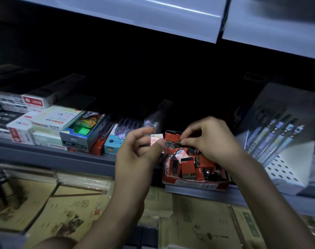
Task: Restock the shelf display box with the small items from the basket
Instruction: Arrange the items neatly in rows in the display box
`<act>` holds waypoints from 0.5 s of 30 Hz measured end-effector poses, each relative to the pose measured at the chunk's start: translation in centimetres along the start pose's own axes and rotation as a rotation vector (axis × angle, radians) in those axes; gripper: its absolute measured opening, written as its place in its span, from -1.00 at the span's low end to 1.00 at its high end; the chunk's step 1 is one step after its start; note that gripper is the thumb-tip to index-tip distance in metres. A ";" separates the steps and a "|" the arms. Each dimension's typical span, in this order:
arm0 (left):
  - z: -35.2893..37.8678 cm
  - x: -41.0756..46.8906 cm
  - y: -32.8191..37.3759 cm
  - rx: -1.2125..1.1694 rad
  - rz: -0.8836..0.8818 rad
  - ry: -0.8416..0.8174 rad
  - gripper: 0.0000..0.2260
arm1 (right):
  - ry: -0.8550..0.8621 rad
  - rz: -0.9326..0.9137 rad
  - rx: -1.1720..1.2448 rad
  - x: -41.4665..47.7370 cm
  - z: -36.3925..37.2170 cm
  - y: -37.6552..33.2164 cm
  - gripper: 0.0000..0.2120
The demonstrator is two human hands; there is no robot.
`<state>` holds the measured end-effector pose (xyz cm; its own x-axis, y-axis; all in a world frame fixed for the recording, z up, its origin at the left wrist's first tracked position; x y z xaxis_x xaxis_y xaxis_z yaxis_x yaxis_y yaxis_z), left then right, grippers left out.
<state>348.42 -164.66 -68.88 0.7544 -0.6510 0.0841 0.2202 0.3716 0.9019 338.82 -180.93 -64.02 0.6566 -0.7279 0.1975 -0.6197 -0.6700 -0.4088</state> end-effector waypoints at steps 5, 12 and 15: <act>0.1 0.0 0.5 -0.024 0.023 -0.022 -0.83 | 0.163 0.004 0.176 -1.1 -1.8 0.9 -0.90; 0.4 0.9 1.2 0.146 0.193 -0.013 -0.90 | 0.146 0.083 -0.007 -2.5 -2.7 1.8 -0.81; 1.3 1.4 1.5 0.264 0.241 -0.066 -0.91 | -0.020 0.094 -0.165 -2.3 -2.0 1.7 -0.74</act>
<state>348.98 -165.89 -66.85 0.7216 -0.6100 0.3275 -0.1329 0.3421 0.9302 335.37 -180.70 -63.37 0.5997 -0.7867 0.1465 -0.7399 -0.6148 -0.2731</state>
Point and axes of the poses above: each hand's wrist, its own x-axis towards the middle knuckle, its own z-axis out of the palm, y = z × x, the point moved 3 cm from there along x, towards the middle knuckle, and after that the axes turned 2 degrees about -x, right-handed, at the moved point
